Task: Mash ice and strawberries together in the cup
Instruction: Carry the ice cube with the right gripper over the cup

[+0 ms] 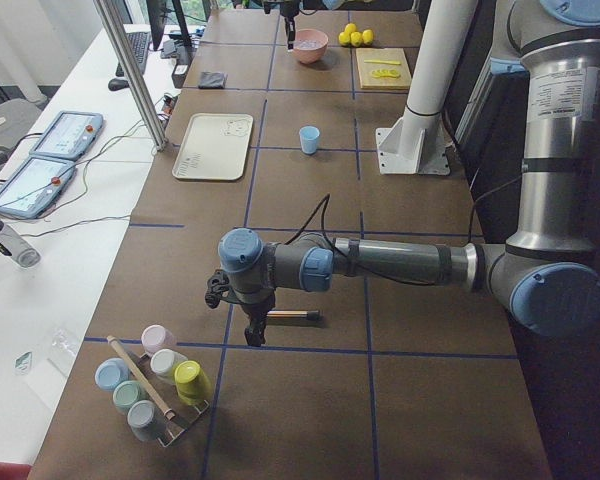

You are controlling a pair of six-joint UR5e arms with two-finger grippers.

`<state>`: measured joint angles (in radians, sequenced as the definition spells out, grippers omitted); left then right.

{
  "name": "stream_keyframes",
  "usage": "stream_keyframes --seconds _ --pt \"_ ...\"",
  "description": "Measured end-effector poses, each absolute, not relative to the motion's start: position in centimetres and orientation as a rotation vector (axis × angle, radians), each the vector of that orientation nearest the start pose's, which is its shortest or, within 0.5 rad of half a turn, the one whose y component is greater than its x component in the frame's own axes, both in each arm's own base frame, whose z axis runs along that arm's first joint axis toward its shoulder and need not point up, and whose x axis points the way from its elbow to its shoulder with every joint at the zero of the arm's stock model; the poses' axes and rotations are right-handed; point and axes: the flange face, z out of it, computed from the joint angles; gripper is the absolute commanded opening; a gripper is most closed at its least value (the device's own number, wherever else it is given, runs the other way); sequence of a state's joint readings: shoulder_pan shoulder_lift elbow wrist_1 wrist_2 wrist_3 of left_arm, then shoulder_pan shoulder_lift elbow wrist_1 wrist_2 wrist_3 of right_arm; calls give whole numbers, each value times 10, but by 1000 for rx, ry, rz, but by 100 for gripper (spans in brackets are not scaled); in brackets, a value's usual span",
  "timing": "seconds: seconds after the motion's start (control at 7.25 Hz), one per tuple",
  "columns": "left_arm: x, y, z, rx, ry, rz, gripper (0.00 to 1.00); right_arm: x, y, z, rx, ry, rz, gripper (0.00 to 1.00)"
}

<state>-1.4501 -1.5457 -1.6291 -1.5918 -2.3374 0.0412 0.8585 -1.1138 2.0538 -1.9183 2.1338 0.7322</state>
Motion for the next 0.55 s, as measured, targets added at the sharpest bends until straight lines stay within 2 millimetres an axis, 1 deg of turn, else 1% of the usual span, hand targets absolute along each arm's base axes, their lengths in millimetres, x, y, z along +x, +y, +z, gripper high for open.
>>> stream_keyframes --seconds 0.28,0.41,0.55 --pt "-5 -489 640 23 769 176 100 -394 -443 183 52 -788 -55 1" --pt "-5 -489 640 23 769 177 100 -442 -432 160 49 -779 -14 1" --pt "-4 -489 640 23 769 178 100 -480 -423 143 43 -785 22 1"
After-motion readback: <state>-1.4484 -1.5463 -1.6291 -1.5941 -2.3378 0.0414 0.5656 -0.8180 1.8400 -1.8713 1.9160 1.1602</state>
